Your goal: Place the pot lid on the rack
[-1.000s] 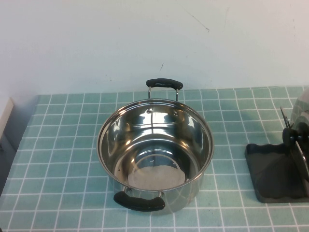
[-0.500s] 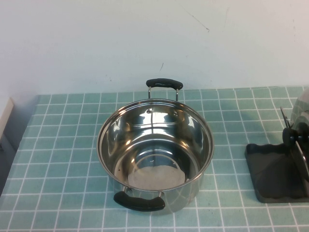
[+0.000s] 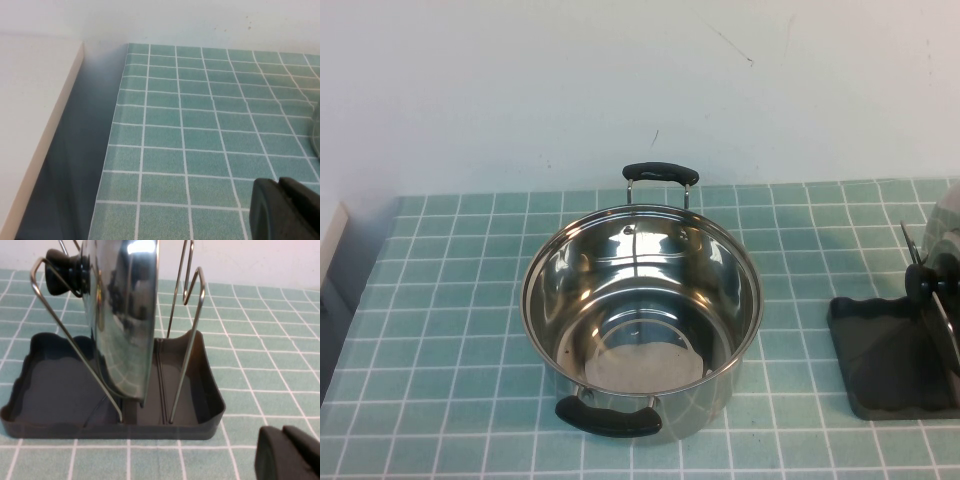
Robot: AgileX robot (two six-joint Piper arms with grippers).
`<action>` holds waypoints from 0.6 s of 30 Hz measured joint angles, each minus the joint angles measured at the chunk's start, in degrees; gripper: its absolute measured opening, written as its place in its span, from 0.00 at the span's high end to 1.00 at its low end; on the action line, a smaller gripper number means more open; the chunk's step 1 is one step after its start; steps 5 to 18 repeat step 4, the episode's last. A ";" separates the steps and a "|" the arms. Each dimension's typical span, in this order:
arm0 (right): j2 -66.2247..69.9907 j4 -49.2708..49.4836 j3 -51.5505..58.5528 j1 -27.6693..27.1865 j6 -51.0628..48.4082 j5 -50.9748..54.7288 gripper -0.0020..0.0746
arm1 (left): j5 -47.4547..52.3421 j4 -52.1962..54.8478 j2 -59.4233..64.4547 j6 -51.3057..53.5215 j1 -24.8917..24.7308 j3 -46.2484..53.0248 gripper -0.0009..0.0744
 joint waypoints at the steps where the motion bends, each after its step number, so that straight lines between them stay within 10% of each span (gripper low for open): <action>1: 0.00 0.00 0.00 0.00 0.00 0.00 0.98 | 0.00 0.00 0.00 0.00 0.00 0.00 0.99; 18: 0.00 0.00 0.00 0.00 0.00 0.00 0.98 | 0.00 0.00 0.00 0.00 0.00 0.00 0.99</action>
